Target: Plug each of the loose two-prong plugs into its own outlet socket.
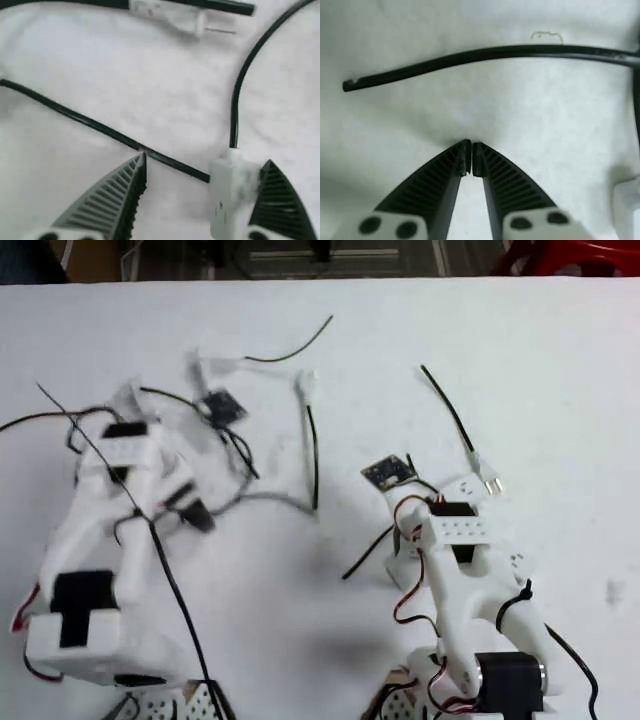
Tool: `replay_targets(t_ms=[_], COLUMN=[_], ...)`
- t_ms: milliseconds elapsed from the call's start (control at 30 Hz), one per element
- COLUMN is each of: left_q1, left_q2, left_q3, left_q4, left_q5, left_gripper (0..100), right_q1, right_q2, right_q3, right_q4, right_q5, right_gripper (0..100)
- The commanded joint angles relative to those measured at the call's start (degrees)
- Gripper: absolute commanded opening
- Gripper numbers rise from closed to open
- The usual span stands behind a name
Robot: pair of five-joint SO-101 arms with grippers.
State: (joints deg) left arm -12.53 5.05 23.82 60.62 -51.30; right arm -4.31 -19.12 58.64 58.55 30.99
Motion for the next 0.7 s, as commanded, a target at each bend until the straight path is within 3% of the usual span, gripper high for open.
replay_targets(t_ms=[0, 167, 333, 667], left_q1=[-5.3, -5.8, -3.7, 7.3], left_q2=[4.6, 9.6, 14.3, 28.6], left_q3=[-9.7, -22.9, -32.6, -42.5], left_q4=[1.2, 9.8, 13.1, 12.9], left_q5=[-1.7, -1.6, 1.2, 51.4], left_gripper=[33, 33, 33, 33], right_q1=[0.2, 0.2, 0.2, 0.2], right_q2=[-0.7, -0.7, -0.7, -0.7], right_q3=[0.1, 0.1, 0.1, 0.1], right_q4=[0.0, 0.0, 0.0, 0.0], right_q5=[0.3, 0.3, 0.3, 0.3], right_gripper=[2.0, 2.0, 2.0, 2.0])
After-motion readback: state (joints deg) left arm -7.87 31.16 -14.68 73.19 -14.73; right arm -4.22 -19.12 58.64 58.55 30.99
